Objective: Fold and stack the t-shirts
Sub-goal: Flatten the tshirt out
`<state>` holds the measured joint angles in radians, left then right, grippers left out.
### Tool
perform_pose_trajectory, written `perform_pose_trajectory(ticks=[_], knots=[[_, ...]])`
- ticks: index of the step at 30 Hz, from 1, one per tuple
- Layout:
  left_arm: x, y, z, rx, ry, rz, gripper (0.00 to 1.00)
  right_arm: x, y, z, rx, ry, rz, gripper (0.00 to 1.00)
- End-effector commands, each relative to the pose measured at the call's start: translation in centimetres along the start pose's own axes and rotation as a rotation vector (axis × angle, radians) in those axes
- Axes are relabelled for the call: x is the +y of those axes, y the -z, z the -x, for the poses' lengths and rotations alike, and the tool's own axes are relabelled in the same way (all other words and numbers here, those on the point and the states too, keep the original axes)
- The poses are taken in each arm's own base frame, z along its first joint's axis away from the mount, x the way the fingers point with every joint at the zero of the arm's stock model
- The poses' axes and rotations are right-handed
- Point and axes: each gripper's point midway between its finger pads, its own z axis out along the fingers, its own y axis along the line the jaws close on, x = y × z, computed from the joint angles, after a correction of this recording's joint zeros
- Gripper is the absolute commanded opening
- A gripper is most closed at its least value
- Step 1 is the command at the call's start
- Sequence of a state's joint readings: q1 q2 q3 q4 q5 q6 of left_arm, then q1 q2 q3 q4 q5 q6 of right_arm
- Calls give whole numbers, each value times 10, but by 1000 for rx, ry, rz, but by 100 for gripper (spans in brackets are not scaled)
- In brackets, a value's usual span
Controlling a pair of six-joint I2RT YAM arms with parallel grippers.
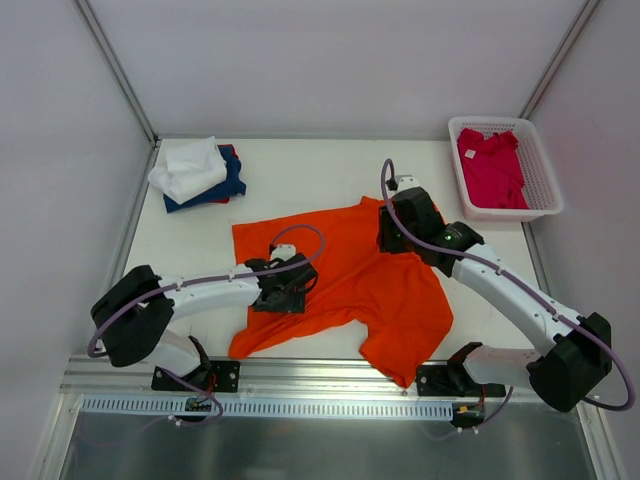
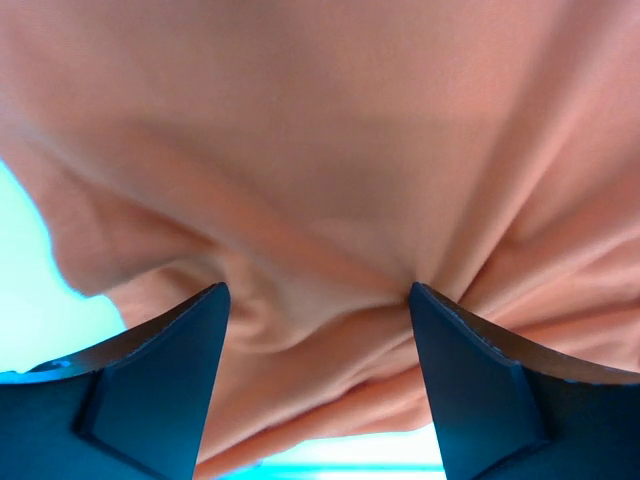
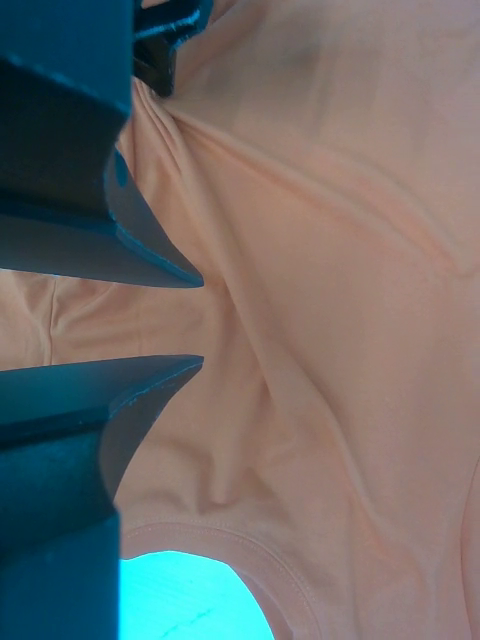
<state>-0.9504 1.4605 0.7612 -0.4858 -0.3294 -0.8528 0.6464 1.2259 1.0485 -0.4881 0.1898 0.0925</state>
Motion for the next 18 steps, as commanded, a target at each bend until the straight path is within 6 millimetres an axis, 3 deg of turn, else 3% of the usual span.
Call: perform_pose_trajectory(ticks=[1,6,9,10,12,13,16,18], knots=[[-1,33,20,-47,-16,-9,74,-1,4,7,-16,-2,0,36],[-17,75,94,-270,-26,-37,78,3,2,16,-21,3,5,36],[-11,93,127,-376,1,-7,82,4,0,16,-17,4,7,36],[0,95,139,-402,38,22,83,4,0,17,-19,3,7,37],[15,91,150,-403,94,51,83,3,-1,17,-15,3,3,37],[30,82,155,-381,147,73,82,4,-2,18,-15,4,6,37],[50,59,161,-353,227,64,81,5,-3,18,-13,9,8,37],[51,48,174,-391,270,20,81,5,-4,17,-8,13,6,37]])
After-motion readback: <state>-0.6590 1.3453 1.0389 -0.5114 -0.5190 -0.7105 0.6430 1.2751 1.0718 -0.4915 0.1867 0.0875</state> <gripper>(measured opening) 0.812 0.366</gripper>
